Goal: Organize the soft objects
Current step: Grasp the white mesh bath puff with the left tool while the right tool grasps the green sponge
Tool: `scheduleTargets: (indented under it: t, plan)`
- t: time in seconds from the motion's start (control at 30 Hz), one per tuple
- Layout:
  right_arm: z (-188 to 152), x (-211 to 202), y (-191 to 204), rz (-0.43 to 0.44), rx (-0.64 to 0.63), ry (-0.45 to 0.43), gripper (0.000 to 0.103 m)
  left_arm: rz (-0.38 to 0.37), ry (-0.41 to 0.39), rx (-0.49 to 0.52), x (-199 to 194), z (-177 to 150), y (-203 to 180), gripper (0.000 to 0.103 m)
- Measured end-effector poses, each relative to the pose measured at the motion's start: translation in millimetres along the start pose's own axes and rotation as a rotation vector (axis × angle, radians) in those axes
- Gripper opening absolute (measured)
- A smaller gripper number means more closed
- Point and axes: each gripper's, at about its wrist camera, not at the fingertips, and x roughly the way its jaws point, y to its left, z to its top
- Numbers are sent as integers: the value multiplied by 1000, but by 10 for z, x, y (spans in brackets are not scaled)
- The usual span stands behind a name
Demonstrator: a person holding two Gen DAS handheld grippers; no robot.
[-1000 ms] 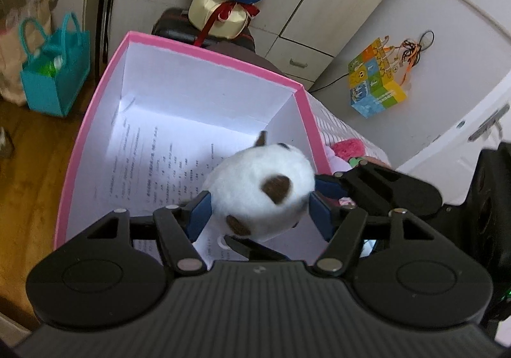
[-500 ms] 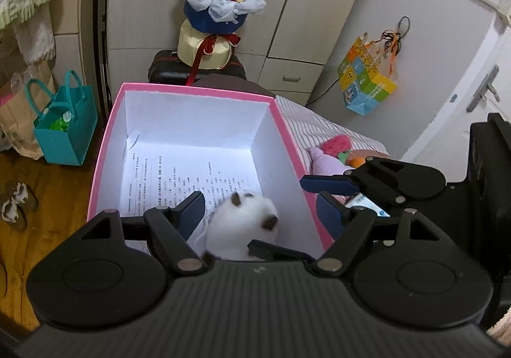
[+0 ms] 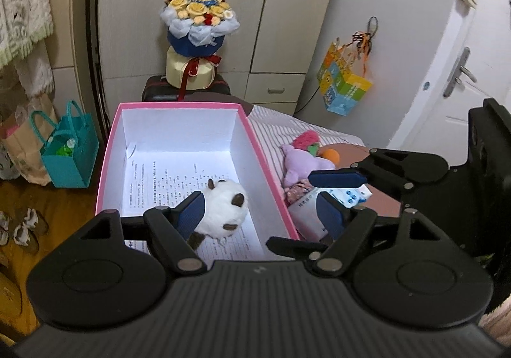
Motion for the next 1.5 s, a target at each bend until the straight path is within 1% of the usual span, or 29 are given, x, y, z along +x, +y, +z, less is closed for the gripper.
scheduleTargets:
  t: [0.13, 0.27, 0.33, 0.47, 0.63, 0.7, 0.8, 0.97, 1.03, 1.13, 1.2, 1.3, 1.37, 1.43, 1.5]
  plan:
    - [-120, -284, -10, 8, 8, -24, 82, -28, -15, 36, -133, -55, -161, 77]
    - [-350, -627, -125, 0, 45, -49, 82, -70, -18, 79, -204, -136, -335, 76]
    - [-485, -789, -211, -18, 70, -59, 82, -89, -14, 101, -205, -169, -435, 76]
    - [-771, -1047, -384, -88, 104, -74, 82, -144, 12, 133, -127, -228, -635, 76]
    - [-1128, -1176, -572, -144, 133, -71, 82, -172, 40, 176, 38, -336, -883, 76]
    - [-1267, -1175, -650, -152, 146, -71, 82, -183, 51, 185, 138, -383, -969, 76]
    - [-1475, -1137, -719, -176, 140, -97, 82, -188, 55, 184, 271, -459, -1066, 76]
    - [-1690, -962, -790, -224, 79, -109, 82, -176, 65, 182, 537, -574, -1229, 76]
    - [-1745, -881, -863, -238, 73, -101, 82, -155, 68, 187, 655, -609, -1294, 76]
    - [-1809, -755, -1008, -249, 83, -99, 82, -108, 44, 196, 816, -655, -1365, 76]
    - [-1847, -656, -1124, -236, 103, -91, 81, -73, 27, 209, 927, -688, -1412, 76]
    - [-1889, -513, -1258, -204, 133, -85, 77, -38, 13, 225, 1094, -742, -1470, 76]
    - [-1913, -414, -1331, -184, 149, -77, 73, -32, 6, 213, 1196, -772, -1486, 76]
    - [-1930, -310, -1396, -172, 160, -66, 66, -38, -9, 214, 1277, -800, -1502, 76]
    - [-1944, -225, -1439, -155, 159, -57, 63, -35, -29, 214, 1347, -828, -1510, 76]
